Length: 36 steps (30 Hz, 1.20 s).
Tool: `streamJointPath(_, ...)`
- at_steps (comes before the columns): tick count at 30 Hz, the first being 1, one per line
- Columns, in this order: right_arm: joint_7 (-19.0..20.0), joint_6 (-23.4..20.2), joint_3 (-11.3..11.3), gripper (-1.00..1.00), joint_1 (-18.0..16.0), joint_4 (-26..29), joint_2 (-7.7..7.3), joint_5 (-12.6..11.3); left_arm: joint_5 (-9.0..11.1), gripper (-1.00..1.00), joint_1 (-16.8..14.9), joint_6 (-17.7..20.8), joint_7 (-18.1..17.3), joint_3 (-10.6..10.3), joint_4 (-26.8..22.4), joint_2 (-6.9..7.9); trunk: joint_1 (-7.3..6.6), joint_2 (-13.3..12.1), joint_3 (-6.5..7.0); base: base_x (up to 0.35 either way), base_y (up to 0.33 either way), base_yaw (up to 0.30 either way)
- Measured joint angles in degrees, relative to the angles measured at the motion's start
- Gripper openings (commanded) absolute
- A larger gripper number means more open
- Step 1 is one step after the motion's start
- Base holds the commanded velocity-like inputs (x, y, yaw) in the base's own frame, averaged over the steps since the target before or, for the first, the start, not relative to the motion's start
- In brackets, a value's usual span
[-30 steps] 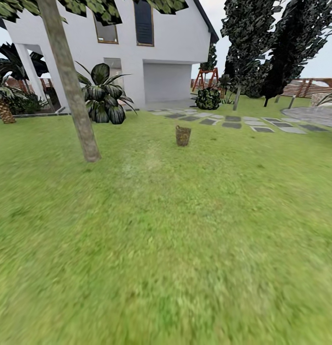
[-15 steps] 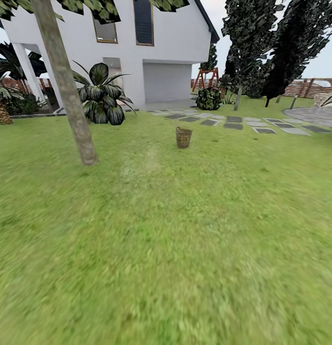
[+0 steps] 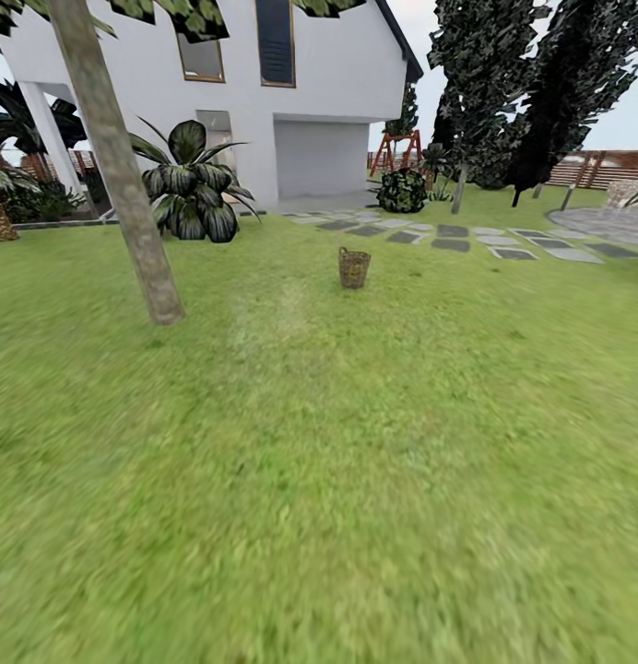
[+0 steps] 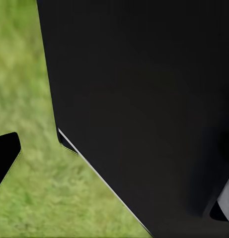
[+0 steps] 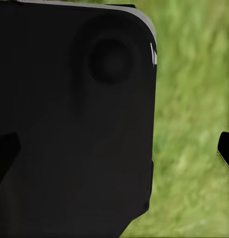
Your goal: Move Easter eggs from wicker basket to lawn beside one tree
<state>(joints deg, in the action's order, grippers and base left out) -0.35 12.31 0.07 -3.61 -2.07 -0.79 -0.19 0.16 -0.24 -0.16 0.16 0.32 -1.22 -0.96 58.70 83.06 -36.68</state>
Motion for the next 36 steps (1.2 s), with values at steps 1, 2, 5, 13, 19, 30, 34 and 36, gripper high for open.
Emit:
streamJointPath(1, -0.01, 0.05, 0.0, 1.0, 0.0, 0.0, 0.0, -0.05, 0.0, 1.0, 0.0, 0.0, 0.0, 0.0, 0.01, 0.0, 0.0, 0.0, 0.0, 0.34, 0.0, 0.0)
streamJointPath(2, -0.01, 0.06, 0.0, 1.0, 0.0, 0.0, 0.0, -0.08, 0.0, 1.0, 0.0, 0.0, 0.0, 0.0, 0.01, 0.0, 0.0, 0.0, 0.0, 0.34, 0.0, 0.0)
streamJointPath(5, -0.04, 0.07, 0.0, 1.0, 0.0, 0.0, 0.0, -0.12, 0.0, 1.0, 0.0, 0.0, 0.0, 0.0, 0.02, 0.0, 0.0, 0.0, 0.0, 0.34, 0.0, 0.0)
streamJointPath(13, -0.05, 0.09, 0.0, 1.0, 0.0, -0.01, 0.0, -0.07, 0.0, 1.0, 0.0, 0.0, 0.0, 0.0, 0.0, 0.0, 0.0, 0.0, 0.0, 0.34, 0.0, 0.0)
streamJointPath(19, -0.05, 0.06, 0.0, 1.0, 0.0, -0.02, 0.0, -0.05, 0.0, 1.0, 0.0, 0.0, 0.0, 0.0, 0.0, 0.0, 0.0, 0.0, 0.0, 0.34, 0.0, 0.0)
streamJointPath(30, -0.05, 0.04, 0.0, 1.0, 0.01, -0.06, 0.0, 0.02, 0.0, 1.0, 0.0, 0.0, 0.0, 0.0, 0.02, 0.0, 0.0, 0.0, 0.0, 0.34, 0.0, 0.0)
streamJointPath(34, -0.05, 0.04, 0.0, 1.0, 0.0, -0.05, 0.0, 0.03, 0.0, 1.0, 0.0, 0.0, 0.0, 0.0, 0.0, 0.0, 0.0, 0.0, 0.0, 0.34, 0.0, 0.0)
streamJointPath(36, -0.05, 0.04, 0.0, 1.0, 0.0, -0.03, -0.04, -0.01, 0.0, 1.0, 0.0, 0.0, 0.0, 0.0, 0.0, 0.0, 0.0, 0.0, 0.0, 0.34, 0.0, 0.0)
